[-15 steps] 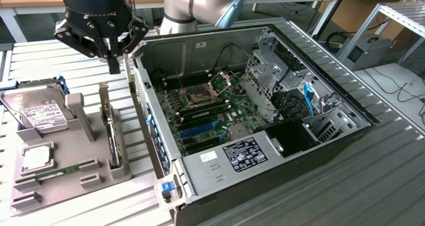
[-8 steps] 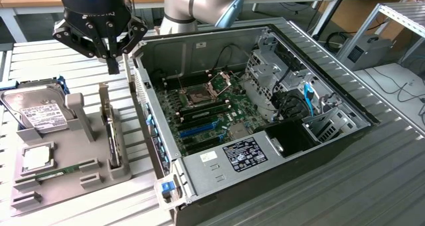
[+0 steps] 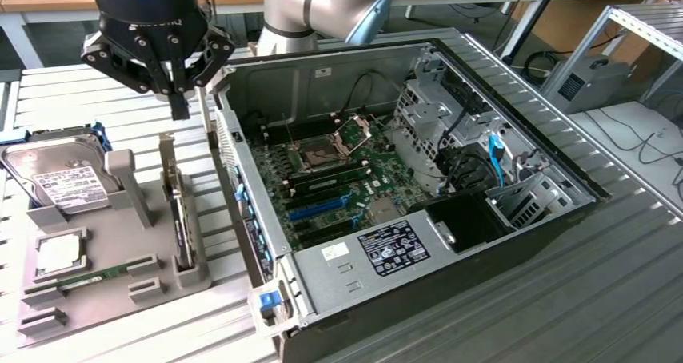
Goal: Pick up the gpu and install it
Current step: 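Reach for the gpu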
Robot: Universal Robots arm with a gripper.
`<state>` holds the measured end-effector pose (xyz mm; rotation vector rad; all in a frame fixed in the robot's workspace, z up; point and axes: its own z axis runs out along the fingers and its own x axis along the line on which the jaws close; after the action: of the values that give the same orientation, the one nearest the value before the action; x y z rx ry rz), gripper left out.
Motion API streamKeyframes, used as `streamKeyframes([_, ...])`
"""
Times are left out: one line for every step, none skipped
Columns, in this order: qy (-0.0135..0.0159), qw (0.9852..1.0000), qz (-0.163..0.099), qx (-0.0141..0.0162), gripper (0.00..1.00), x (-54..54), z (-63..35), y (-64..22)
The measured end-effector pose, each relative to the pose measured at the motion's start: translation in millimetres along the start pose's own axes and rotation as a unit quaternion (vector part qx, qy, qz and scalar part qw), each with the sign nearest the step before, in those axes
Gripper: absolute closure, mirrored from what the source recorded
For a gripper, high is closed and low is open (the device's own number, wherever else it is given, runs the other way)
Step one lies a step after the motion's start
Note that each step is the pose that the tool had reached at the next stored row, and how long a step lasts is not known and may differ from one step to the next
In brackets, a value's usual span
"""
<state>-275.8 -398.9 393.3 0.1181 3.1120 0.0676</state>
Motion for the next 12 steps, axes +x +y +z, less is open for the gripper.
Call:
streamKeyframes([0.0000,1.0000,0.000,0.0000,0.89,1.0,0.0,-0.1])
streamKeyframes([0.0000,1.0000,0.000,0.0000,0.89,2.5,-0.1,-0.2])
streamKeyframes([0.0000,1.0000,0.000,0.0000,0.89,3.8,-0.1,-0.3])
streamKeyframes([0.0000,1.0000,0.000,0.0000,0.89,4.9,-0.1,-0.4])
streamKeyframes([0.0000,1.0000,0.000,0.0000,0.89,6.8,-0.2,-0.5])
streamKeyframes([0.0000,1.0000,0.000,0.0000,0.89,8.5,-0.2,-0.7])
streamKeyframes([0.0000,1.0000,0.000,0.0000,0.89,10.0,-0.3,-0.8])
streamKeyframes([0.0000,1.0000,0.000,0.0000,0.89,11.7,-0.3,-0.9])
streamKeyframes([0.0000,1.0000,0.000,0.0000,0.89,13.3,-0.4,-1.0])
streamKeyframes([0.0000,1.0000,0.000,0.0000,0.89,14.6,-0.4,-1.1])
streamKeyframes([0.0000,1.0000,0.000,0.0000,0.89,16.5,-0.5,-1.2])
streamKeyframes([0.0000,1.0000,0.000,0.0000,0.89,19.0,-0.5,-1.4])
